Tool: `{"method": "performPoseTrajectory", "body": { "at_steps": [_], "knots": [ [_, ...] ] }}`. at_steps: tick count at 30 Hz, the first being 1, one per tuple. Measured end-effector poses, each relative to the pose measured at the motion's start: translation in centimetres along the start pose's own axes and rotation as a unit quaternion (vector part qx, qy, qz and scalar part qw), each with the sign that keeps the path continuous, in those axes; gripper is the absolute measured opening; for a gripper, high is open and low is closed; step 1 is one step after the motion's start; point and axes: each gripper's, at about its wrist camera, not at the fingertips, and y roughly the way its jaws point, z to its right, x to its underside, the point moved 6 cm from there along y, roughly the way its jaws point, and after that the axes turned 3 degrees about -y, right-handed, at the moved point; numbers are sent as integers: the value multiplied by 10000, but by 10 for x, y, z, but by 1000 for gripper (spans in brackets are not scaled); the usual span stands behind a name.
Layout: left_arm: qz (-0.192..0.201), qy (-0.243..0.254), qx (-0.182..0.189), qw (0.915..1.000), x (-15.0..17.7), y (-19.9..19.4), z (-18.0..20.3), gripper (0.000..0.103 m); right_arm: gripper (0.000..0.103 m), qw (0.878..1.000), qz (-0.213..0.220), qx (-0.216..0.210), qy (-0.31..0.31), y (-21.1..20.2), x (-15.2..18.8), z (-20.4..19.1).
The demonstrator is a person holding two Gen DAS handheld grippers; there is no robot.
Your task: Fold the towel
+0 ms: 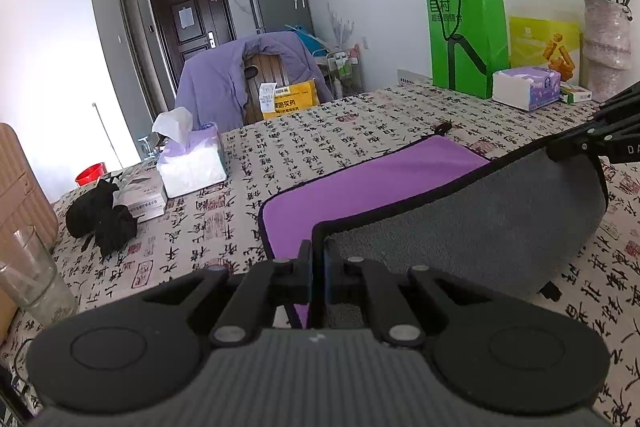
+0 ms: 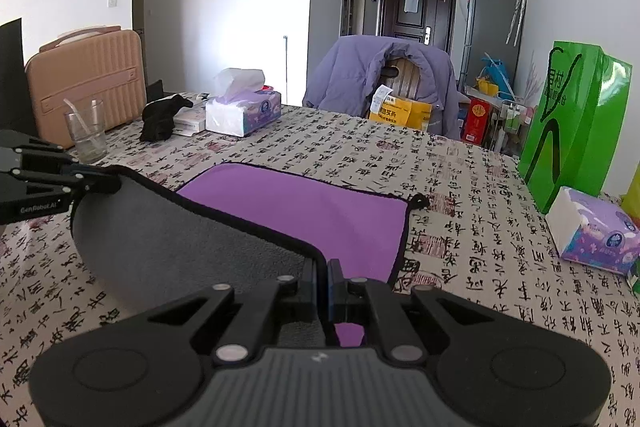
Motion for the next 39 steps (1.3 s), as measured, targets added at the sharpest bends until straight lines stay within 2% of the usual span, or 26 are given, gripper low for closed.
{"method": "performPoseTrajectory", "body": {
  "at_steps": [39],
  "knots": [
    [109,326,-123,9993,-39,67,-20,6,5,9996,21,112,-272,57,-42,31]
  ]
}}
